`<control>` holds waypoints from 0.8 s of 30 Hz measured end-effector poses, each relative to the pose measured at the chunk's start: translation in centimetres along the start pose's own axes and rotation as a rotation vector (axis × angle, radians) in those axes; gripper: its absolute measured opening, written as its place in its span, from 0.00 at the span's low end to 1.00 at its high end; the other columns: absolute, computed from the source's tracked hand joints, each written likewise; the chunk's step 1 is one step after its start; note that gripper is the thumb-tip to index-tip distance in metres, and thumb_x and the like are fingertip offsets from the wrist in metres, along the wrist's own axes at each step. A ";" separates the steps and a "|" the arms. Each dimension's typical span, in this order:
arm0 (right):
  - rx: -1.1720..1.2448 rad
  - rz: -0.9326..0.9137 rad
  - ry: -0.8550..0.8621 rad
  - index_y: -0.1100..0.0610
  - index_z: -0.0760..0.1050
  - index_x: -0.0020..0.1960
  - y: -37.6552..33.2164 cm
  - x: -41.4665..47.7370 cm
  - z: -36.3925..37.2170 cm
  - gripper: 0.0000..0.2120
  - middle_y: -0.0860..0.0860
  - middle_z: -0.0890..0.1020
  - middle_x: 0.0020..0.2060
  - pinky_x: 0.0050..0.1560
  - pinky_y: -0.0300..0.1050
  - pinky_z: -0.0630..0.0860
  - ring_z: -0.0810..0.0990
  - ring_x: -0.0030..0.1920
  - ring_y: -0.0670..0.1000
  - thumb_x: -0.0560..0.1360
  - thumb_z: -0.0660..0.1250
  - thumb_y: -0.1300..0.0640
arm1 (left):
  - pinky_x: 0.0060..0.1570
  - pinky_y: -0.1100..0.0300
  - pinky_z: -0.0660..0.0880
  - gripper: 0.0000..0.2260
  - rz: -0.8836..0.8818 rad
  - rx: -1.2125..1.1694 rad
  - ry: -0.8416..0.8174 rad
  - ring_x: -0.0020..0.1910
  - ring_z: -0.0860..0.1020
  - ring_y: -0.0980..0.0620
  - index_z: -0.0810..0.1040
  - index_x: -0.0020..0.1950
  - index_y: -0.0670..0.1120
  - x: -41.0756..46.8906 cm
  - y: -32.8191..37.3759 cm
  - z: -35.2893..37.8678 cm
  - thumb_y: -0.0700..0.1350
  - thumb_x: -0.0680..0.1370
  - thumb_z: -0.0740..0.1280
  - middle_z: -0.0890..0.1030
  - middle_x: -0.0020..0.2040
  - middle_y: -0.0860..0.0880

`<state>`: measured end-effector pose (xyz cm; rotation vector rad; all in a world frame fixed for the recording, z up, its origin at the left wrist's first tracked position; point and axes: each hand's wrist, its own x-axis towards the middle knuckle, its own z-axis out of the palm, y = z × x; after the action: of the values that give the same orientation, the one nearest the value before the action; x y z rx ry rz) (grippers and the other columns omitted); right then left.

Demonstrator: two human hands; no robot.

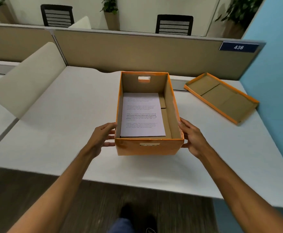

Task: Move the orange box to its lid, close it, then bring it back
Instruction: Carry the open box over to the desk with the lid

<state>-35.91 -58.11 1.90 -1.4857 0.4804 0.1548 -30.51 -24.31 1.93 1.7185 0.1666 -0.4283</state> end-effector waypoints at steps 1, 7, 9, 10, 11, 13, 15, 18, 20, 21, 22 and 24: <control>0.008 0.003 0.008 0.40 0.73 0.70 0.5 -0.6 -0.3 0.20 0.45 0.83 0.60 0.56 0.73 0.76 0.79 0.61 0.54 0.78 0.66 0.43 | 0.35 0.57 0.82 0.16 -0.007 -0.003 -0.004 0.52 0.83 0.46 0.82 0.58 0.54 -0.4 -0.3 0.4 0.61 0.76 0.66 0.83 0.55 0.50; 0.032 0.035 0.059 0.41 0.72 0.71 2.9 -3.4 -0.9 0.22 0.45 0.82 0.61 0.57 0.73 0.75 0.79 0.61 0.55 0.78 0.65 0.42 | 0.39 0.56 0.83 0.17 -0.041 0.035 -0.028 0.52 0.83 0.47 0.80 0.61 0.52 -1.5 -1.8 1.7 0.59 0.80 0.62 0.83 0.56 0.50; 0.033 0.045 0.071 0.40 0.71 0.71 3.5 -4.1 -0.8 0.22 0.45 0.81 0.62 0.57 0.74 0.75 0.78 0.62 0.57 0.77 0.65 0.42 | 0.39 0.56 0.83 0.17 -0.043 0.050 -0.039 0.52 0.83 0.46 0.80 0.62 0.51 -1.7 -2.1 2.0 0.59 0.80 0.62 0.83 0.57 0.50; 0.036 0.049 0.081 0.40 0.71 0.71 3.8 -4.3 -0.7 0.23 0.46 0.81 0.62 0.57 0.74 0.75 0.78 0.63 0.57 0.77 0.65 0.41 | 0.40 0.56 0.83 0.17 -0.046 0.058 -0.045 0.52 0.82 0.46 0.80 0.62 0.51 -1.8 -2.3 2.1 0.59 0.80 0.61 0.83 0.57 0.50; 0.036 0.053 0.091 0.40 0.71 0.71 4.1 -4.6 -0.7 0.23 0.46 0.81 0.63 0.57 0.74 0.74 0.78 0.63 0.58 0.77 0.65 0.41 | 0.41 0.55 0.83 0.17 -0.049 0.065 -0.050 0.53 0.82 0.46 0.79 0.62 0.51 -1.8 -2.5 2.2 0.59 0.80 0.61 0.82 0.57 0.50; 0.035 0.060 0.105 0.41 0.71 0.71 4.7 -5.0 -0.5 0.23 0.46 0.80 0.64 0.58 0.75 0.74 0.77 0.64 0.59 0.77 0.65 0.41 | 0.43 0.54 0.82 0.18 -0.057 0.073 -0.061 0.54 0.82 0.46 0.79 0.63 0.50 -2.0 -2.8 2.3 0.59 0.81 0.60 0.82 0.58 0.49; 0.041 0.063 0.115 0.40 0.72 0.71 5.3 -5.4 -0.4 0.21 0.46 0.81 0.63 0.58 0.74 0.74 0.78 0.63 0.58 0.78 0.64 0.41 | 0.45 0.53 0.82 0.20 -0.068 0.084 -0.079 0.54 0.81 0.46 0.77 0.66 0.49 -2.1 -3.1 2.5 0.59 0.81 0.60 0.80 0.60 0.48; 0.056 0.062 0.129 0.41 0.72 0.71 5.7 -6.1 -0.3 0.21 0.46 0.81 0.63 0.59 0.73 0.74 0.78 0.64 0.58 0.79 0.63 0.42 | 0.45 0.54 0.81 0.21 -0.073 0.094 -0.086 0.57 0.80 0.44 0.76 0.68 0.49 -2.4 -3.5 2.7 0.59 0.81 0.59 0.79 0.62 0.49; 0.059 0.062 0.134 0.41 0.71 0.72 5.8 -6.4 -0.2 0.22 0.47 0.79 0.65 0.60 0.74 0.73 0.76 0.65 0.58 0.79 0.63 0.42 | 0.45 0.54 0.80 0.20 -0.074 0.103 -0.088 0.58 0.79 0.44 0.76 0.67 0.50 -2.4 -3.6 2.7 0.59 0.81 0.58 0.79 0.62 0.49; 0.057 0.062 0.136 0.41 0.70 0.72 5.8 -6.5 -0.1 0.22 0.47 0.79 0.66 0.61 0.74 0.72 0.75 0.66 0.59 0.79 0.63 0.42 | 0.45 0.54 0.80 0.19 -0.076 0.106 -0.087 0.58 0.79 0.44 0.76 0.66 0.51 -2.4 -3.7 2.7 0.59 0.81 0.58 0.79 0.62 0.49; 0.052 0.059 0.138 0.41 0.69 0.73 5.8 -6.7 0.0 0.23 0.48 0.78 0.67 0.61 0.74 0.72 0.74 0.67 0.59 0.79 0.62 0.41 | 0.45 0.54 0.80 0.19 -0.077 0.108 -0.085 0.57 0.79 0.45 0.76 0.65 0.52 -2.4 -3.7 2.7 0.59 0.81 0.58 0.79 0.62 0.49; 0.034 0.047 0.146 0.42 0.68 0.74 5.8 -6.8 0.2 0.23 0.48 0.76 0.69 0.62 0.73 0.71 0.73 0.69 0.59 0.79 0.61 0.41 | 0.46 0.52 0.80 0.18 -0.073 0.116 -0.085 0.58 0.79 0.44 0.76 0.64 0.52 -2.5 -3.7 2.8 0.60 0.81 0.58 0.79 0.62 0.49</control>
<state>-44.24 -56.12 -0.69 -1.4592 0.6334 0.0751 -34.59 -25.95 -0.93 1.8086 0.1450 -0.5736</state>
